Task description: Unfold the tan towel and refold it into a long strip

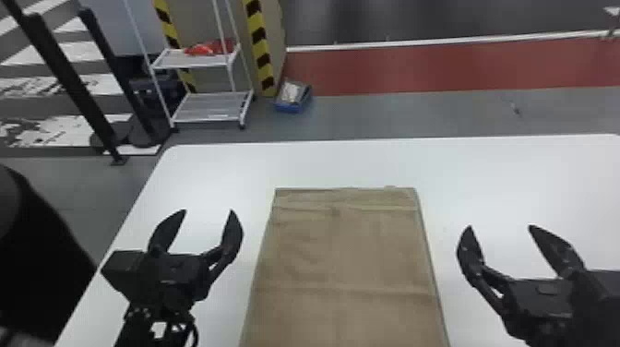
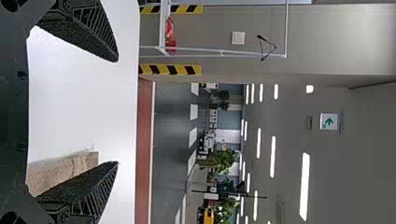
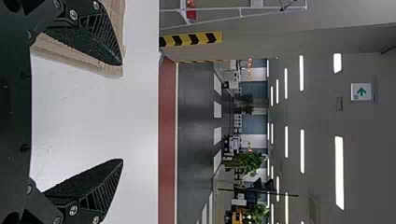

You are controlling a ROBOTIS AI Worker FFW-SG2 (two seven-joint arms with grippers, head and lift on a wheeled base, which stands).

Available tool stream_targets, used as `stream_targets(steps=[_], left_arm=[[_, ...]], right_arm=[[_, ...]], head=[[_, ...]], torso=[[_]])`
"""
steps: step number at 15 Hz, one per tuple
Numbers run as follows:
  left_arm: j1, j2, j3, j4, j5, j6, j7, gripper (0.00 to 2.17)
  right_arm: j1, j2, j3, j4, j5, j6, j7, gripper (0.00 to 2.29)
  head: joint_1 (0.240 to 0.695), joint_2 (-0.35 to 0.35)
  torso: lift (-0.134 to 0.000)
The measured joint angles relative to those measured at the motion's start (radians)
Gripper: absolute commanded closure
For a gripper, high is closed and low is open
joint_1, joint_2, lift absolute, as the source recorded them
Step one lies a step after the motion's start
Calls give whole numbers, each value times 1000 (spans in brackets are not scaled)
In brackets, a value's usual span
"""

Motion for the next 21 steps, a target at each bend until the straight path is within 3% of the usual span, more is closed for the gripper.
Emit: stream_targets(steps=[11, 21], left_arm=[[-19, 6, -14, 18, 2, 6, -20, 97], [-26, 14, -15, 25, 4, 23, -22, 97]], right_arm=[[-29, 6, -17, 39, 0, 3, 16, 157], [-351, 6, 41, 422, -42, -16, 124, 208]], head=[[695, 127], [695, 175]], torso=[[-125], [-125]])
